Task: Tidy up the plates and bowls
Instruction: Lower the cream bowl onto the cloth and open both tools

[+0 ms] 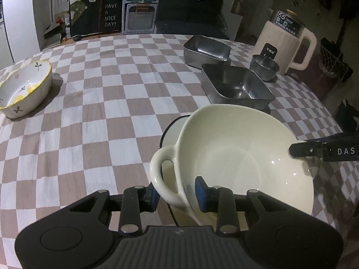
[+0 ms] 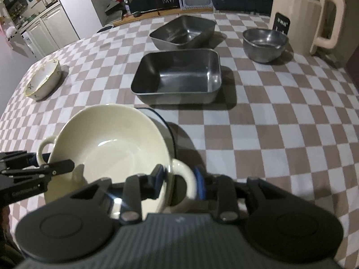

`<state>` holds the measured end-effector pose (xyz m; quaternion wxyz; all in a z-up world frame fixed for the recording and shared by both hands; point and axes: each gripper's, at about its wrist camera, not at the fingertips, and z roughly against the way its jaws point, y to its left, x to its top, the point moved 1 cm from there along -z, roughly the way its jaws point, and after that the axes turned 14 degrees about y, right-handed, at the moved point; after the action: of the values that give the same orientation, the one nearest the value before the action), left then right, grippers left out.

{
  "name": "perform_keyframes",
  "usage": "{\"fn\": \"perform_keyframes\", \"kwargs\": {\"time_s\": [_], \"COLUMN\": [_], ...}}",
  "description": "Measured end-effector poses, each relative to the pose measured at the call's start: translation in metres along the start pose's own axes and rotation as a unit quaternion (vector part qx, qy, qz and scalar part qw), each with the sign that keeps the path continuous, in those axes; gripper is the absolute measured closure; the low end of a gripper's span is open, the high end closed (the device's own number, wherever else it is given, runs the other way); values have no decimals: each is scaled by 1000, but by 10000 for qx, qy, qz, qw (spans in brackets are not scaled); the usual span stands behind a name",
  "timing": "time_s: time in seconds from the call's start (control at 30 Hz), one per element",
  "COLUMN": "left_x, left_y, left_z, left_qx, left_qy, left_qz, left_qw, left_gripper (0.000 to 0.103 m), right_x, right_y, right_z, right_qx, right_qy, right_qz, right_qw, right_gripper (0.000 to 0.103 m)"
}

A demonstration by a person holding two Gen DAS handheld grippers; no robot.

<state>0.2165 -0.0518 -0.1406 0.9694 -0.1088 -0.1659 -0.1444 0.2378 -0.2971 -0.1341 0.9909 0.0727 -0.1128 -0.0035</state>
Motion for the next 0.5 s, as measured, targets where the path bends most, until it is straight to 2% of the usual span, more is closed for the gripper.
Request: {"fn": "perform_keyframes", "kwargs": {"time_s": [0.23, 0.37, 0.5], "left_x": [-1, -2, -4], "left_y": [2, 1, -1], "left_z": [2, 2, 2], "left_qx": [-19, 33, 20], "left_qy": [3, 44, 108], "left_qz": [31, -11, -96], "left_qw": [10000, 10000, 9999], "left_gripper": [69, 69, 69], "right_x": [1, 0, -2], "right_y": [-1, -4, -3], "right_z": [2, 2, -3], "right_qx": [44, 232, 304], "right_qy": [-78, -46, 218], "right_qz": [-7, -96, -17], "right_qw": [10000, 9997, 9993], "right_gripper": [69, 70, 65]}}
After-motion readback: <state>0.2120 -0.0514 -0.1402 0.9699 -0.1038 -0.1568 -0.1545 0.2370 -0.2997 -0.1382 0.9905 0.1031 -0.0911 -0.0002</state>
